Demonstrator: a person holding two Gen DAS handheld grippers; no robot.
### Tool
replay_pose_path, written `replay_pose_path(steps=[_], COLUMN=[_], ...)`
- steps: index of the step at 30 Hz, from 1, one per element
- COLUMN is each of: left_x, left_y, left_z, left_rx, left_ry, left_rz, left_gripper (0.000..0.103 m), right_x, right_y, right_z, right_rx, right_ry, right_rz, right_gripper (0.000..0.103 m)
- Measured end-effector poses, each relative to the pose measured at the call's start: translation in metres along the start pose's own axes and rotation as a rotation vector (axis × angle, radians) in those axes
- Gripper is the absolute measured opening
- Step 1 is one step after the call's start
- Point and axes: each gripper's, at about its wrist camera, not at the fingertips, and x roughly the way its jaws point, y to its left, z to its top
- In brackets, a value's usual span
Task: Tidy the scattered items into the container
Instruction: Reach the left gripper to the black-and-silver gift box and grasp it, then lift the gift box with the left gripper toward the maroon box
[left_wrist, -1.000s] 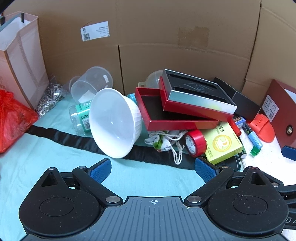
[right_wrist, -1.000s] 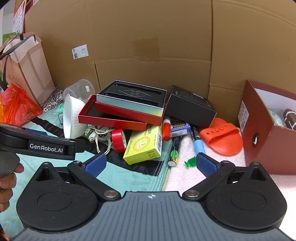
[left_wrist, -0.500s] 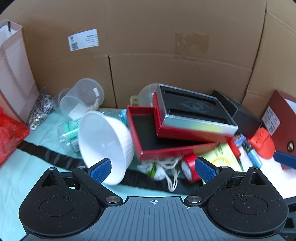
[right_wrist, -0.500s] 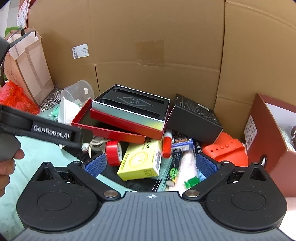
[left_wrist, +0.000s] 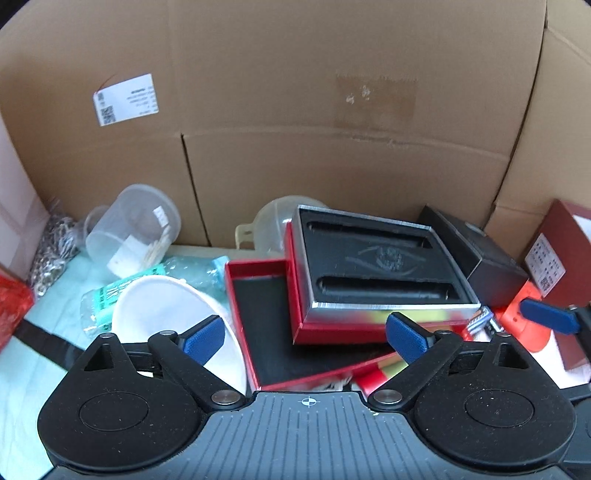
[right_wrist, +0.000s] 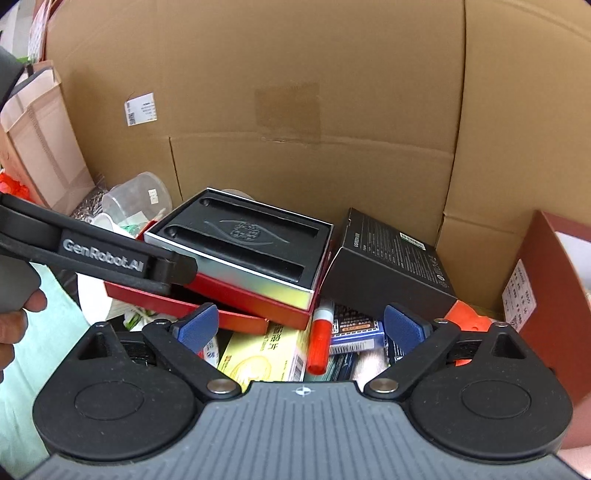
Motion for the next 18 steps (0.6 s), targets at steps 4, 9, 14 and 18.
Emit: replay_pose_path(steps=[4, 9, 14, 18], left_x=[-0.005, 0.011, 0.021, 0.031], left_y=[0.000, -0.008, -0.012, -0.012], left_z=[0.008, 0.016, 0.020, 0.020], left_rx=[0.014, 0.048, 0.049, 0.052], left_ry=[-0.028, -0.003, 0.012, 0.025], left_rz=[-0.040, -0.061, -0.103, -0.115], left_gripper=[0.096, 0.088, 0.087, 0.080], right_x=[0.009, 0.020, 0.028, 0.031], right_y=[-0.007, -0.011, -0.011, -0.006], right_z=[0.001, 0.001, 0.001, 0.002], right_rx=[0.023, 0.026, 0.013, -0.013], right_ry=[0.012, 0.034, 0.035, 0.032], right_rz=[0.028, 0.060, 0.093, 0.110], right_gripper=[0.094, 0.083, 0.079, 0.077])
